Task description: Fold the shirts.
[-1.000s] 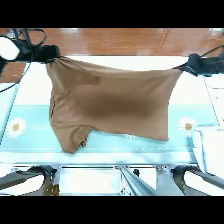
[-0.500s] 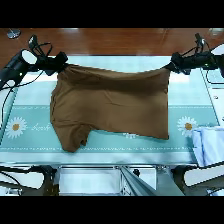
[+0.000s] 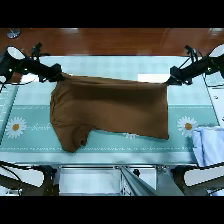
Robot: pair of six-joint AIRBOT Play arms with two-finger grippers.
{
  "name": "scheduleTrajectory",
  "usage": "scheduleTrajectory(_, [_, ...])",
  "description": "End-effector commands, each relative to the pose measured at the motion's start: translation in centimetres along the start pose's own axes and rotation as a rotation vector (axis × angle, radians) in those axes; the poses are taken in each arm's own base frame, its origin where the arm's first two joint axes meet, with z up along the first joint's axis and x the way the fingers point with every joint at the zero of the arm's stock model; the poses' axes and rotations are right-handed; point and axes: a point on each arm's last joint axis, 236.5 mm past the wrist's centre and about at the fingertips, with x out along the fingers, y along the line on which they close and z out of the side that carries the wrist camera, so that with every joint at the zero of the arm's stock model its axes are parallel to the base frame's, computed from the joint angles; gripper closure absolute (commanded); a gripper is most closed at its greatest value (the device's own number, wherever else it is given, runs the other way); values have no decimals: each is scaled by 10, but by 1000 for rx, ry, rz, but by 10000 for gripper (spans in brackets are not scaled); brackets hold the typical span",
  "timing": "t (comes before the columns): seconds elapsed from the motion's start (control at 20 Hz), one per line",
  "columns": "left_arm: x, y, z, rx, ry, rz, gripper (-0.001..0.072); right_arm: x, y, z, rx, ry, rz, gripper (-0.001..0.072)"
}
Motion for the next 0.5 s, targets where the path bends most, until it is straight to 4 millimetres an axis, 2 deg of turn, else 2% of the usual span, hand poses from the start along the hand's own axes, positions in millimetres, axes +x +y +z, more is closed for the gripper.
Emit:
scheduleTrajectory(0.0, [18,10,-39,34,188,-17,684,19,-22,-25,42,81,-66,684])
scheduleTrajectory(0.2, [21,17,-41,18,201,-15,684,44,-25,-37,73,111,-67,683])
scheduleTrajectory(0.45, [13,27,-48,-12,233,-21,684,47,-21,-42,70,133,-65,683])
